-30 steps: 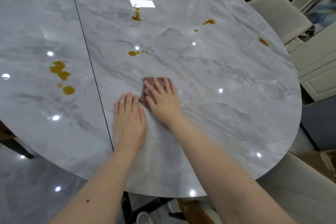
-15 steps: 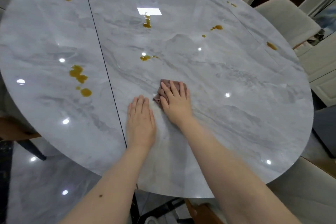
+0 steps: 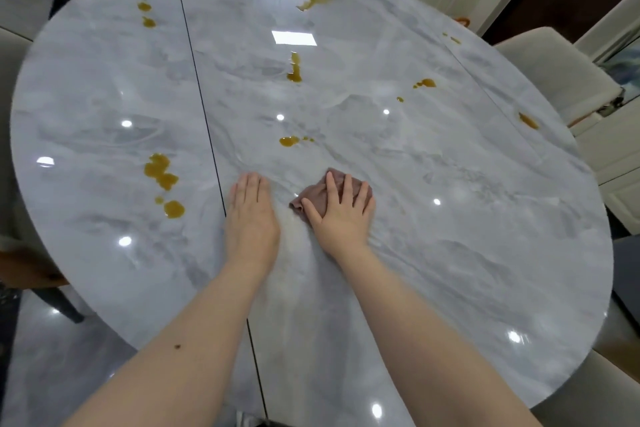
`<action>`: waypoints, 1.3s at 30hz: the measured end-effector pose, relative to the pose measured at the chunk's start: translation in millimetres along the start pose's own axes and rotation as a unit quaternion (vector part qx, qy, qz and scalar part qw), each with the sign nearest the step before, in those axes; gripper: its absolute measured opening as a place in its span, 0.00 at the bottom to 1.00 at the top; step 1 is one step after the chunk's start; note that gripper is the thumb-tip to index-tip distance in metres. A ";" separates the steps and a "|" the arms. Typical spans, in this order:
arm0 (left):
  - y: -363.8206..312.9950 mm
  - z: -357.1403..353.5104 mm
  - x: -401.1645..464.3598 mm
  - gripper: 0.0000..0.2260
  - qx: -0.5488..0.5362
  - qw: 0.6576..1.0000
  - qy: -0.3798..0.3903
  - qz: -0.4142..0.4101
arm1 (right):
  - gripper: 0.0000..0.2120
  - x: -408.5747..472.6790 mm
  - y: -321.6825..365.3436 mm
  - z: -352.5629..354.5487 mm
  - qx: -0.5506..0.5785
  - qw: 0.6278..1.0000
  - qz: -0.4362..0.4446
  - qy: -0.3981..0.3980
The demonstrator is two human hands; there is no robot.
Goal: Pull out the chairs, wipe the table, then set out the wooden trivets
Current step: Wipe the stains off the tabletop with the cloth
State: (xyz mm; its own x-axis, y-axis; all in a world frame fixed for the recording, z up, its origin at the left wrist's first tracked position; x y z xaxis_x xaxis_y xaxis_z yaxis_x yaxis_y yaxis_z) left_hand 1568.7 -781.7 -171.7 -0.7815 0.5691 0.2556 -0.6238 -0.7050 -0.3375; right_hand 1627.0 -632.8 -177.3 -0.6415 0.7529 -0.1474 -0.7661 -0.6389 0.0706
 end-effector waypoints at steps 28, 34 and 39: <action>16.1 -8.6 17.2 0.19 -0.025 0.997 -0.068 0.039 | 0.31 22.5 37.6 9.5 0.091 0.918 0.379 0.077; 16.7 -10.8 17.2 0.20 -0.022 0.997 -0.060 0.046 | 0.33 93.0 68.9 9.9 0.072 0.951 0.299 0.024; 16.9 -12.6 17.6 0.20 -0.029 0.996 -0.068 0.049 | 0.26 112.4 108.3 6.1 0.032 0.968 0.247 0.007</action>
State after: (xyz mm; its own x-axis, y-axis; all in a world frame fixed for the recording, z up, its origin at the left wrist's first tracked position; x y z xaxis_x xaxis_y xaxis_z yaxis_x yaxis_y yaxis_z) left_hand 1544.5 -778.3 -184.3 -0.8357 0.4331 0.3377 -0.5453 -0.7271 -0.4171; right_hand 1471.7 -616.4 -180.2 -0.9304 0.3543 -0.0942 -0.3662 -0.9094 0.1971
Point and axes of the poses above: each hand's wrist, its own x-axis towards the middle knuckle, its own z-axis out of the back of the hand, y = z × x, the point moved 5 cm from there along x, towards the middle knuckle, and after that the axes turned 14 degrees about -z, right-handed, at the moved point
